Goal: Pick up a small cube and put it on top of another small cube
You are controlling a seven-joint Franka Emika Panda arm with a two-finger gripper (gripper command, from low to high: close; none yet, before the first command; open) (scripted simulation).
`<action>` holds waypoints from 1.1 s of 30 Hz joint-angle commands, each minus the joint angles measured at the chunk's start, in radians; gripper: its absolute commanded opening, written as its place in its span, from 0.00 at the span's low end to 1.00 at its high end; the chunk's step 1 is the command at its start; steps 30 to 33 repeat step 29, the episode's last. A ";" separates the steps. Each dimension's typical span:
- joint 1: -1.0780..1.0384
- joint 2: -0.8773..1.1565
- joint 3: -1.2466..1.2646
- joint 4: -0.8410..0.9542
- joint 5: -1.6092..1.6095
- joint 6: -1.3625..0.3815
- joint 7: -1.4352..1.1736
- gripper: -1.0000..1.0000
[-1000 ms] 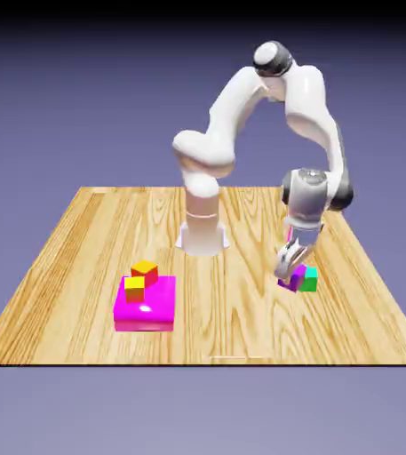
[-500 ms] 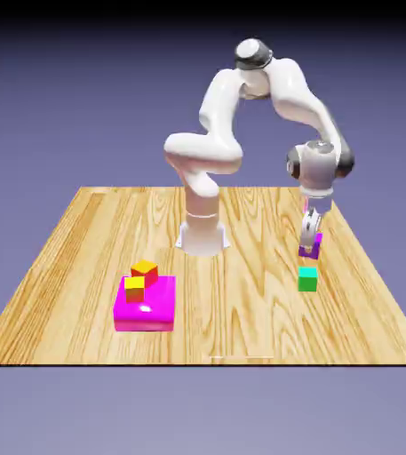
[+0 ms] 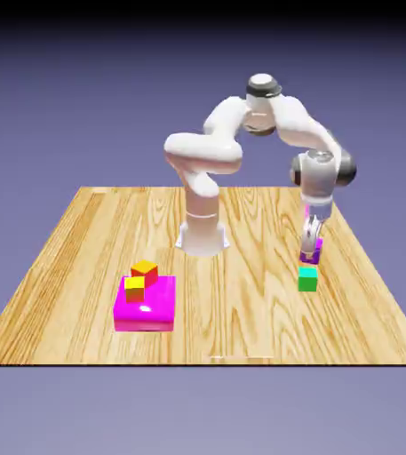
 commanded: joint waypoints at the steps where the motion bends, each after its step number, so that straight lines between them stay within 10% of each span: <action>1: -0.004 -0.036 0.010 0.002 0.028 -0.029 -0.006 0.00; 6: -0.022 -0.215 0.062 0.012 0.162 -0.164 -0.037 0.00; 7: -0.022 -0.215 0.062 0.012 0.162 -0.164 -0.037 1.00; 33: 0.056 0.543 -0.158 -0.030 -0.405 0.410 0.093 1.00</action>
